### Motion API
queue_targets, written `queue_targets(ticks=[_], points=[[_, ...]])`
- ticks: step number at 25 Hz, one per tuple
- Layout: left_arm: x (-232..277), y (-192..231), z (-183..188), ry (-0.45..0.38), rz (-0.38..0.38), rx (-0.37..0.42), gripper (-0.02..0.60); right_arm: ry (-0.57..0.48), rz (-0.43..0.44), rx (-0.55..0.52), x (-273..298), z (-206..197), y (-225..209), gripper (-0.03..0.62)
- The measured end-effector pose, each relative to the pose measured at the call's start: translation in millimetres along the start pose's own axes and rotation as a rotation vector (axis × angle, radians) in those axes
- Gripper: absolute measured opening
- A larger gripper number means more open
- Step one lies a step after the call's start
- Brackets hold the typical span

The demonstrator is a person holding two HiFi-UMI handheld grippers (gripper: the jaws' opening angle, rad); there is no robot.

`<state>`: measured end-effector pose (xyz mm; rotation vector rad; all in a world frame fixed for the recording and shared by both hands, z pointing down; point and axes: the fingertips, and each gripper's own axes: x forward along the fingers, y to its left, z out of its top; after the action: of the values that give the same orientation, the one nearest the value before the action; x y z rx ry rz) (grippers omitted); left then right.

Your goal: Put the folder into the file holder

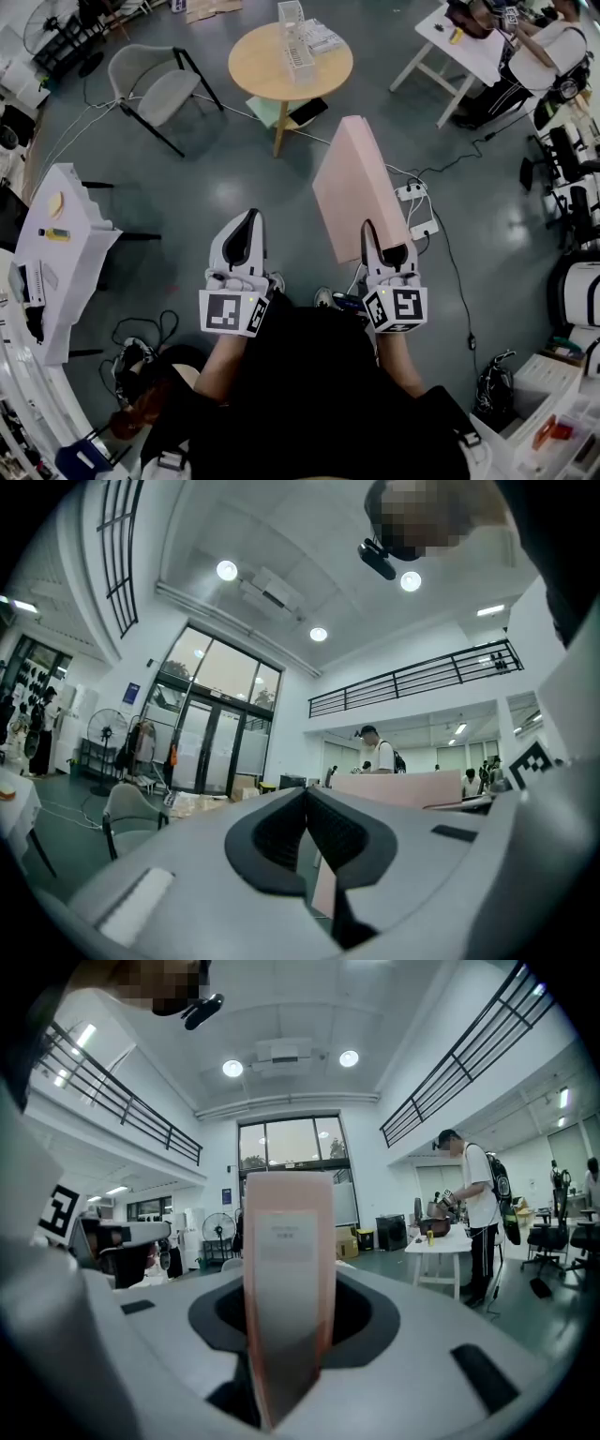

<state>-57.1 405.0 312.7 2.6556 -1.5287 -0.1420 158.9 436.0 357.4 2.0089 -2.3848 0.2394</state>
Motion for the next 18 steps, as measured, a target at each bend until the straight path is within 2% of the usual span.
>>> queue_targets(ticks=[8, 18], points=[[0, 16, -1, 0.001, -0.003, -0.038, 0.005, 0.004, -0.021, 0.019, 7, 1, 8, 0.141], [0, 60, -8, 0.023, -0.035, -0.094, 0.005, 0.013, -0.047, 0.011, 33, -2, 41, 0.144]])
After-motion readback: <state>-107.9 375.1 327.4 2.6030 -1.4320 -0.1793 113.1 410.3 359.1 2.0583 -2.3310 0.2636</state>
